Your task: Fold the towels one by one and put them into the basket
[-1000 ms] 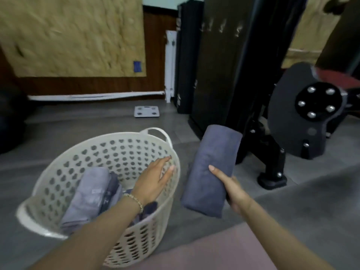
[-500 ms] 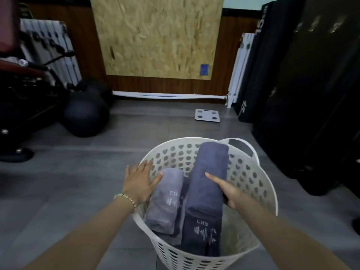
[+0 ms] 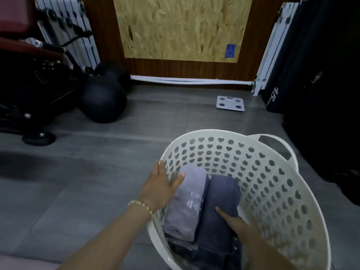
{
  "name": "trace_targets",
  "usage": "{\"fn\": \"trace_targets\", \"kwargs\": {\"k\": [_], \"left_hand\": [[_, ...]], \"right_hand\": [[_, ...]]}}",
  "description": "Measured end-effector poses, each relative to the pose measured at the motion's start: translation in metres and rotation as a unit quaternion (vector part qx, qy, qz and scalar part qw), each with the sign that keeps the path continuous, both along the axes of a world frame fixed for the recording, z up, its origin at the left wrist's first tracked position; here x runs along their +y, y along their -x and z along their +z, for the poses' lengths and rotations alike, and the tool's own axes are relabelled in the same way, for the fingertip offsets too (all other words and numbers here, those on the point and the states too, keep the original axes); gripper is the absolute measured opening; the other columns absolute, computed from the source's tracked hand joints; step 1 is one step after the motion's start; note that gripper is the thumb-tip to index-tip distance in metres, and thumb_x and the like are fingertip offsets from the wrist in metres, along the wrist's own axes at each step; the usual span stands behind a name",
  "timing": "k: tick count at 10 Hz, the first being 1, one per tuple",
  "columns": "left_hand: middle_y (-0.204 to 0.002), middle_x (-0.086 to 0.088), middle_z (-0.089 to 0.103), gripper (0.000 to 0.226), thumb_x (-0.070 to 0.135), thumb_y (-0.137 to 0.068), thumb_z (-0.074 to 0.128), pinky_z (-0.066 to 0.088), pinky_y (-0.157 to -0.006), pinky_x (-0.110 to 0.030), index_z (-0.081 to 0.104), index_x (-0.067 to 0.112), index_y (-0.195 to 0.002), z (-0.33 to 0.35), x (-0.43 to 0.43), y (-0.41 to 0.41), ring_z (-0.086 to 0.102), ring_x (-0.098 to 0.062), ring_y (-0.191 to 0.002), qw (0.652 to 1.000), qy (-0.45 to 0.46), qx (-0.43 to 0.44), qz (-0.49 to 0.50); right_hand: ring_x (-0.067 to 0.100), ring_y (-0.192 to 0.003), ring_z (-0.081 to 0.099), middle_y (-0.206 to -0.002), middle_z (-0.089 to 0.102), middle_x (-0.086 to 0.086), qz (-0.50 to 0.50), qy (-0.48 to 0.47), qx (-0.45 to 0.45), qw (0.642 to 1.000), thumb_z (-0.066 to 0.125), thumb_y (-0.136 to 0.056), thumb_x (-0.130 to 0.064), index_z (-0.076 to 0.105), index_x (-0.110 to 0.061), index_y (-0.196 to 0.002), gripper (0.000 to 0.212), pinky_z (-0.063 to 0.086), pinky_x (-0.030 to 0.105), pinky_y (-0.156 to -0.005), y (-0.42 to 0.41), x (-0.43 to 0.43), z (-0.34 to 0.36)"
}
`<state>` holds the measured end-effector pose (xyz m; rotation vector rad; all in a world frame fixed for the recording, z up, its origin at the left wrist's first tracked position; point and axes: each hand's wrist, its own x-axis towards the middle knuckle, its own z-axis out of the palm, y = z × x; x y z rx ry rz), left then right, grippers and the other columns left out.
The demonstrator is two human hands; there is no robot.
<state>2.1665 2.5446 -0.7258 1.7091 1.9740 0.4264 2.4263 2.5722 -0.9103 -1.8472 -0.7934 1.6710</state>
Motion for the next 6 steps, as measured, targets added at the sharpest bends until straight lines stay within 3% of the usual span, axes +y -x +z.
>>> {"fn": "trace_targets", "kwargs": {"k": [1,2,3,4,5,6], "left_hand": [[-0.159,-0.005,0.003,0.097,0.075,-0.082,0.025,0.026,-0.115,-0.041,0.003,0.01,-0.151,0.003,0.003,-0.005,0.022,-0.025,-0.143,1.0,0.013,0.014,0.005],[-0.16,-0.006,-0.001,0.094,0.071,-0.086,0.028,0.02,-0.117,-0.036,0.0,0.009,-0.151,0.006,0.0,-0.012,0.014,-0.023,-0.145,1.0,0.011,0.016,0.001],[-0.16,-0.005,-0.002,0.092,0.068,-0.088,0.03,0.018,-0.116,-0.034,-0.002,0.008,-0.151,0.01,-0.001,-0.014,0.013,-0.021,-0.146,1.0,0.005,0.028,-0.01],[-0.16,-0.003,0.001,0.092,0.069,-0.087,0.031,0.023,-0.114,-0.034,0.001,0.011,-0.151,0.008,-0.004,-0.009,0.018,-0.02,-0.145,0.999,0.008,0.043,-0.011],[-0.159,0.0,0.009,0.092,0.073,-0.083,0.034,0.03,-0.112,-0.036,0.01,0.016,-0.151,0.007,-0.007,-0.001,0.025,-0.021,-0.142,0.999,-0.001,0.042,-0.005],[-0.159,0.0,0.011,0.08,0.072,-0.084,0.037,0.025,-0.116,-0.037,0.021,0.028,-0.149,0.011,-0.014,0.002,0.019,-0.021,-0.144,0.998,-0.05,0.037,-0.011]], "right_hand": [[0.028,-0.141,0.027,-0.157,0.019,0.007,-0.027,-0.147,-0.115,0.982,0.08,-0.067,-0.048,0.009,-0.014,-0.151,0.115,0.027,0.041,-0.115,0.016,-0.012,0.038],[0.027,-0.147,0.001,-0.16,-0.001,0.005,0.086,-0.283,-0.322,0.9,0.048,-0.069,-0.081,0.007,-0.028,-0.151,0.106,0.011,0.046,-0.118,0.032,-0.017,0.059],[0.024,-0.146,-0.012,-0.16,-0.002,-0.002,0.277,-0.282,-0.39,0.832,0.004,-0.051,-0.098,0.014,-0.044,-0.147,0.11,-0.007,0.049,-0.117,0.051,-0.018,0.059],[0.033,-0.144,-0.018,-0.16,-0.002,0.0,0.365,-0.19,-0.396,0.821,0.016,-0.052,-0.094,0.001,-0.048,-0.147,0.107,-0.011,0.058,-0.113,0.063,-0.015,0.059],[0.039,-0.142,-0.021,-0.16,-0.01,0.004,0.4,-0.103,-0.412,0.812,0.034,-0.06,-0.091,0.003,-0.045,-0.148,0.104,-0.007,0.063,-0.111,0.053,-0.01,0.063],[0.034,-0.146,-0.002,-0.16,0.001,0.005,0.303,-0.155,-0.351,0.873,0.049,-0.072,-0.079,0.011,-0.034,-0.15,0.098,0.008,0.054,-0.115,0.048,-0.008,0.07]]}}
